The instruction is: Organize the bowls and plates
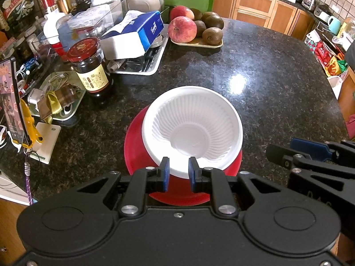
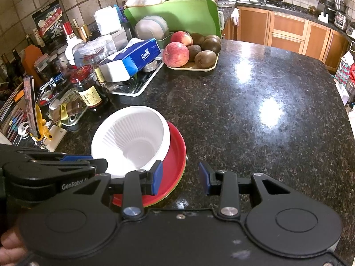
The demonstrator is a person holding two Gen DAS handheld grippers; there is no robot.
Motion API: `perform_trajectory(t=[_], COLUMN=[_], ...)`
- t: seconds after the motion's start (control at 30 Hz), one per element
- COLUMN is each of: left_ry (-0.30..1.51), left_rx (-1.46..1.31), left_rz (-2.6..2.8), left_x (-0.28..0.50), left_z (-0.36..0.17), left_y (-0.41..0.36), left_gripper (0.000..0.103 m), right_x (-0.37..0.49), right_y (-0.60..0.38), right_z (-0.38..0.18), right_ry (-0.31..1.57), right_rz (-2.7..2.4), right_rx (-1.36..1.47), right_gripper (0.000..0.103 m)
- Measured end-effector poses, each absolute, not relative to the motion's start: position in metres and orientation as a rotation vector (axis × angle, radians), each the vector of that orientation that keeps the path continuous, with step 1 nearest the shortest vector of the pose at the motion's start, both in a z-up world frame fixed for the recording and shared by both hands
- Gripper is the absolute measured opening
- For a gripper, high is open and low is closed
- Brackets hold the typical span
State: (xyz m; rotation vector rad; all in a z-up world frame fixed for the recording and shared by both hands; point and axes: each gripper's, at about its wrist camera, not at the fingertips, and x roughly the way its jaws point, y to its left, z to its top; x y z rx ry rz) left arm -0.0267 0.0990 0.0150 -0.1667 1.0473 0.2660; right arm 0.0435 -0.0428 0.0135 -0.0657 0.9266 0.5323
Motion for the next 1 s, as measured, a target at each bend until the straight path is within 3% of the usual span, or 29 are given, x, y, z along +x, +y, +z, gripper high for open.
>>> perform_trajectory(t=[1.0], left_ry=[1.041], left_rx=[-0.166], left_rz=[0.272], left_x=[-0.0296], left_z=[0.0178], left_y=[0.0972], left_gripper=[0.027], right_x=[0.0435], right_y=[-0.0449], right_z=[0.0137], right_ry=[0.925], right_rz=[0.542], right_rx=[-0.063], right_gripper=[0.038])
